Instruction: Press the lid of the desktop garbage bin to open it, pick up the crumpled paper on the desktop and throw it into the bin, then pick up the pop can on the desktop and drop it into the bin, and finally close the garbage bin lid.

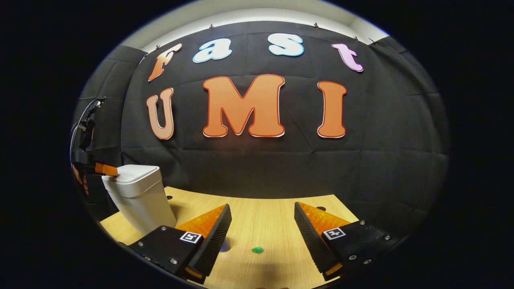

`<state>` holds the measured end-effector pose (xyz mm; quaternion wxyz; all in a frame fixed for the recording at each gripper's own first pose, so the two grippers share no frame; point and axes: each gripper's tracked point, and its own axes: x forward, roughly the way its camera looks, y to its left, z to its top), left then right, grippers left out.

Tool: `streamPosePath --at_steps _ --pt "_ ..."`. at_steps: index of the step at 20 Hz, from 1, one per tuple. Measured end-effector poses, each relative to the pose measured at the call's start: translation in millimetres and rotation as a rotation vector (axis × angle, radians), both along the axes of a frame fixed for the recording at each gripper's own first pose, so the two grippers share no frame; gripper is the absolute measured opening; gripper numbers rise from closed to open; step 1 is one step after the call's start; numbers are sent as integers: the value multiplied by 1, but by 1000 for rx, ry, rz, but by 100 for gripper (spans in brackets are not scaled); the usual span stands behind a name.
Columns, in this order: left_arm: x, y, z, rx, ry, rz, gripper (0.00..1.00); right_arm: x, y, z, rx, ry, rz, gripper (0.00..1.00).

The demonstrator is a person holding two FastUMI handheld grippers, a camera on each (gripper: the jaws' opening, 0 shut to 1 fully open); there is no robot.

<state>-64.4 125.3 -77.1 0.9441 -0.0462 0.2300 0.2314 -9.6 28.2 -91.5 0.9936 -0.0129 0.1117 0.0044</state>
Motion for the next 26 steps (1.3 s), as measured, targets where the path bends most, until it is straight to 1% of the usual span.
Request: streamPosePath --at_steps 2,5,6,8,11,13,14,18,21,23,26 --pt "8 10 15 70 -64 5 0 -1 0 0 1 2 1 94" --pt "24 18 39 186 -178 -11 0 -2 -1 -1 -4 3 2 94" --pt "27 20 42 204 -200 -20 0 -3 -1 -1 -4 5 2 93" --pt "31 12 49 201 -234 -44 0 -2 -1 -2 0 7 2 93" --pt "33 -7 57 163 -279 -91 2 -3 0 -4 -1 8 9 94" --pt "37 -16 64 154 -322 -111 21 -2 1 -7 -6 6 18 94" --pt "39 -21 67 153 -341 -125 41 -2 3 -10 -9 11 24 94" --pt "36 -41 71 135 -362 -164 82 0 7 -22 -3 30 38 94" --pt "32 -59 72 116 -365 -194 85 3 9 -35 -4 44 51 94" --pt "26 -75 75 102 -374 -217 86 6 10 -50 -23 67 61 94" --pt "18 -93 83 126 -379 -248 89 9 13 -78 -35 122 78 94"
